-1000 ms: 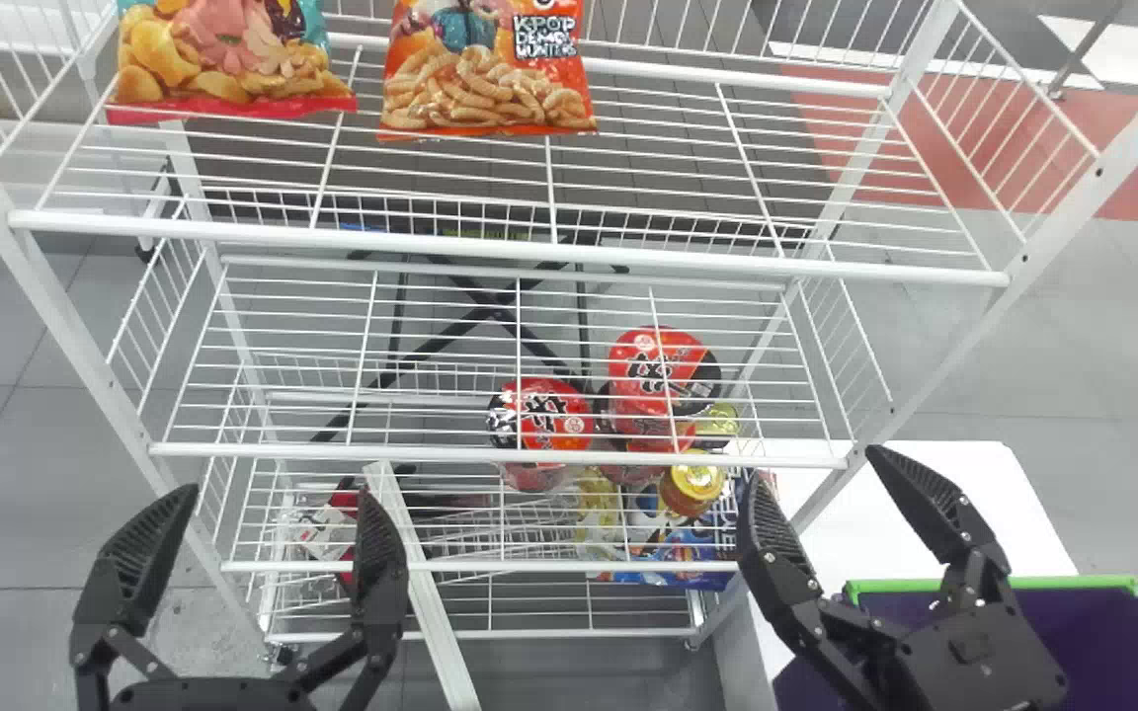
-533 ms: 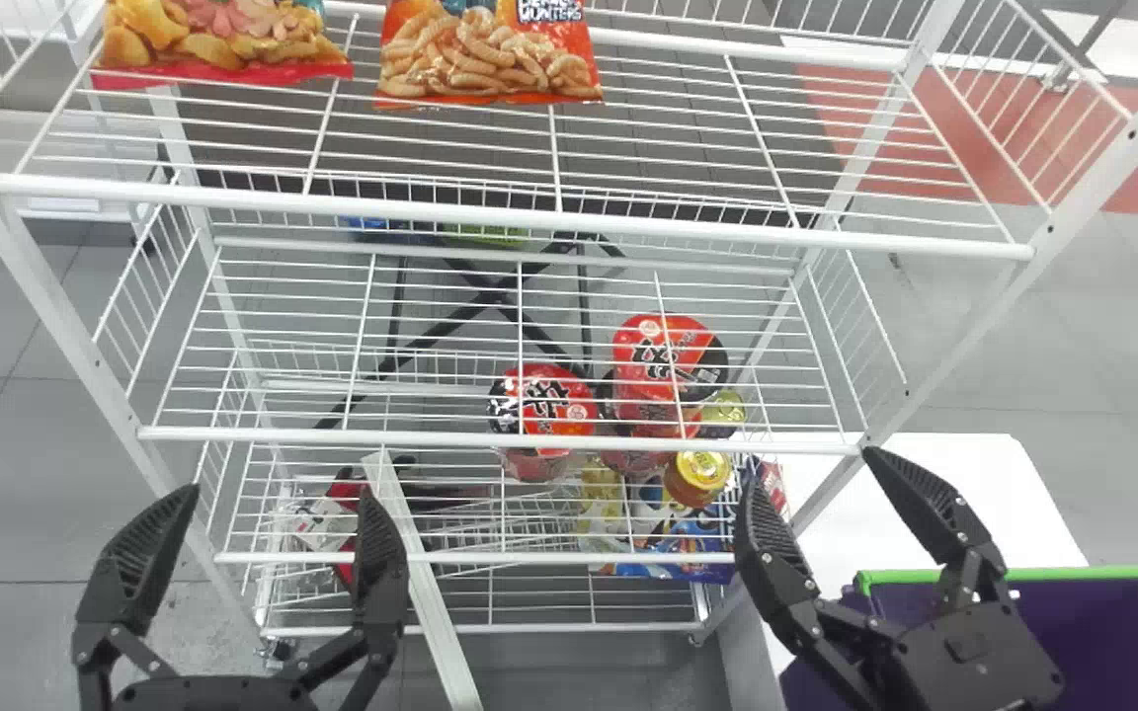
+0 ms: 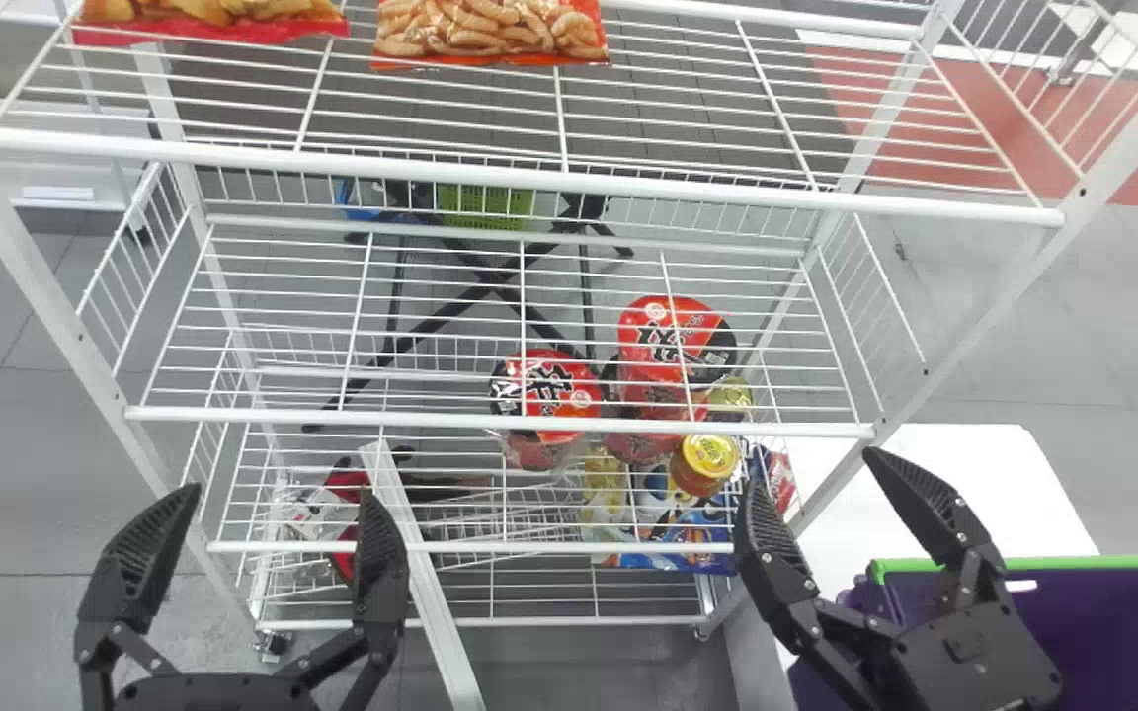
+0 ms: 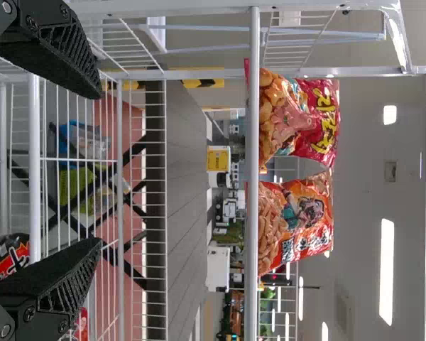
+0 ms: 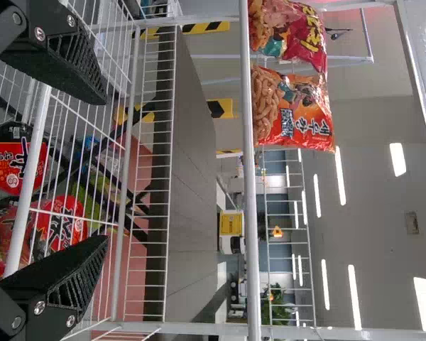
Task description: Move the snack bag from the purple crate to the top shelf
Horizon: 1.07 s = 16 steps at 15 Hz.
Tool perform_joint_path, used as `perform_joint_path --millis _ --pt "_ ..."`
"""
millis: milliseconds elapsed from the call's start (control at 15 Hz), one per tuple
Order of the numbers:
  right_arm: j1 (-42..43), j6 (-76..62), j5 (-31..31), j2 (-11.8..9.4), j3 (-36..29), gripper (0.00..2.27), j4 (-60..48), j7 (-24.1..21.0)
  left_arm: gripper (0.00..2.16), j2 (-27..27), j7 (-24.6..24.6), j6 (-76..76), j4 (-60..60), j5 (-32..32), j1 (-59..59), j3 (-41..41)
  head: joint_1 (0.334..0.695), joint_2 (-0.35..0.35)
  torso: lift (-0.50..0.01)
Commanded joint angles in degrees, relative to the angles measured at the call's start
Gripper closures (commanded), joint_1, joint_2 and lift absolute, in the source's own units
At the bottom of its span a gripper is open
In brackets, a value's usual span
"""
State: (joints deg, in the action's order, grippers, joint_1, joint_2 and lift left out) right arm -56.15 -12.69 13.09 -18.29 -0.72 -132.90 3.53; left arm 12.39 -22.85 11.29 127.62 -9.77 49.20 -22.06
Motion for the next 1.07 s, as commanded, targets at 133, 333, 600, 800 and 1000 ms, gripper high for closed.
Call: perform_joint_path --millis 133,333,600,800,1000 --pt "0.0 -0.2 0.0 -0.1 -0.1 0.14 -0.2 0.0 0.09 0.1 -0.1 0.0 0.2 0.0 0.0 0.0 0.695 -0.165 -0.315" --pt "0.0 -0.2 0.0 -0.2 -0.1 0.14 -0.2 0.1 0.09 0.3 -0.2 -0.2 0.4 0.0 0.0 -0.1 0.695 -0.163 -0.327" --pt "-0.3 -0.4 0.0 -0.3 -0.2 0.14 -0.3 0.1 0.09 0.3 -0.1 -0.2 0.4 0.0 0.0 -0.2 0.695 -0.164 -0.342" --pt "-0.3 -0.4 0.0 -0.4 -0.2 0.14 -0.3 0.1 0.09 0.3 -0.2 -0.2 0.5 0.0 0.1 -0.4 0.695 -0.166 -0.354" --pt "-0.4 -0.4 0.0 -0.5 -0.2 0.14 -0.3 0.1 0.09 0.3 -0.2 -0.2 0.4 -0.1 0.1 -0.4 0.695 -0.168 -0.366"
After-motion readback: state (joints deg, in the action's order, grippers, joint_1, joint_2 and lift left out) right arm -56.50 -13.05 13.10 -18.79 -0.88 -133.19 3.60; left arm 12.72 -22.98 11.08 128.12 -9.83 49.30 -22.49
